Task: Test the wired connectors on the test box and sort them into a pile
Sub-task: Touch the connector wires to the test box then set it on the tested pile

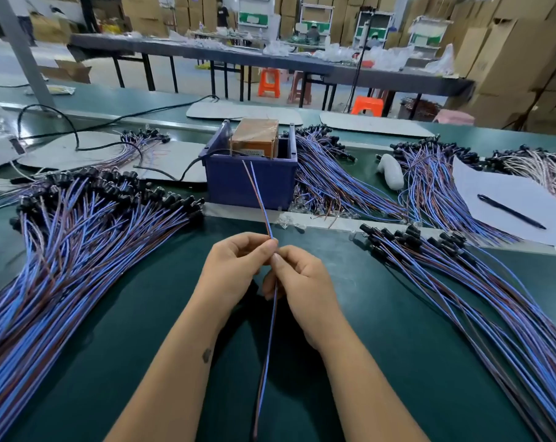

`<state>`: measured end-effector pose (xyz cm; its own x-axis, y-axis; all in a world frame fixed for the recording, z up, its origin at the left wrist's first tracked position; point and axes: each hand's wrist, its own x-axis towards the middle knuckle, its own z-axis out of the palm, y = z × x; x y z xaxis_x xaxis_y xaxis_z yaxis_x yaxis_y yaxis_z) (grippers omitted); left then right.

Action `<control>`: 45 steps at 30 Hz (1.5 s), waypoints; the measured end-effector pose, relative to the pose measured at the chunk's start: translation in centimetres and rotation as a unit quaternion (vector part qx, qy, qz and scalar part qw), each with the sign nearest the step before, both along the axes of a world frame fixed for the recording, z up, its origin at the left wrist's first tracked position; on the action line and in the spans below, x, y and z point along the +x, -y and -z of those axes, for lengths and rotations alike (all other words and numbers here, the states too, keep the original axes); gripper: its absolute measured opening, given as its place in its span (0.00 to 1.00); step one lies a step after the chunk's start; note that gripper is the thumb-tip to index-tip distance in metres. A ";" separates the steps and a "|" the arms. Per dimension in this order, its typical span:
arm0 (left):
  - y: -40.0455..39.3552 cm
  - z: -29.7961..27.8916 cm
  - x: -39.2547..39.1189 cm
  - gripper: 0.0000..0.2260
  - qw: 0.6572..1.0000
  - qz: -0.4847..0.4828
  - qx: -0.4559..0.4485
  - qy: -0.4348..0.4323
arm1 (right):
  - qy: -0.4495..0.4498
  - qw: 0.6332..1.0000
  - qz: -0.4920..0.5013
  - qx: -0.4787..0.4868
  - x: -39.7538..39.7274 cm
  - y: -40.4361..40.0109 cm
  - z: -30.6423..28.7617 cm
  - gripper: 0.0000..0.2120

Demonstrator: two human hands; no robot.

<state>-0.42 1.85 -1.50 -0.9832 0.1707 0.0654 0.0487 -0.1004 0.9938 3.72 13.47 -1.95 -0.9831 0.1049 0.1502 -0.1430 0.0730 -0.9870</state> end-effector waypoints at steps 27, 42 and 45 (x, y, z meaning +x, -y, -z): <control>2.5 0.3 0.2 0.13 0.983 -0.152 -0.047 -0.087 | -0.042 0.987 0.156 -0.022 0.8 -0.2 -0.6 0.11; 2.2 0.5 -0.4 0.13 0.990 -0.123 -0.057 -0.039 | -0.013 0.984 0.174 0.029 -0.8 -0.5 -0.4 0.13; 2.2 0.5 -1.3 0.13 0.988 -0.148 -0.042 -0.030 | -0.011 0.985 0.168 0.036 -1.2 -0.4 -0.4 0.13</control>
<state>-1.67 -0.36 -1.96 -0.9856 -0.1153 0.1236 0.1232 0.0105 0.9923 2.52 13.91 -1.55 -0.8908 0.4124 0.1907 -0.1209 0.1895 -0.9744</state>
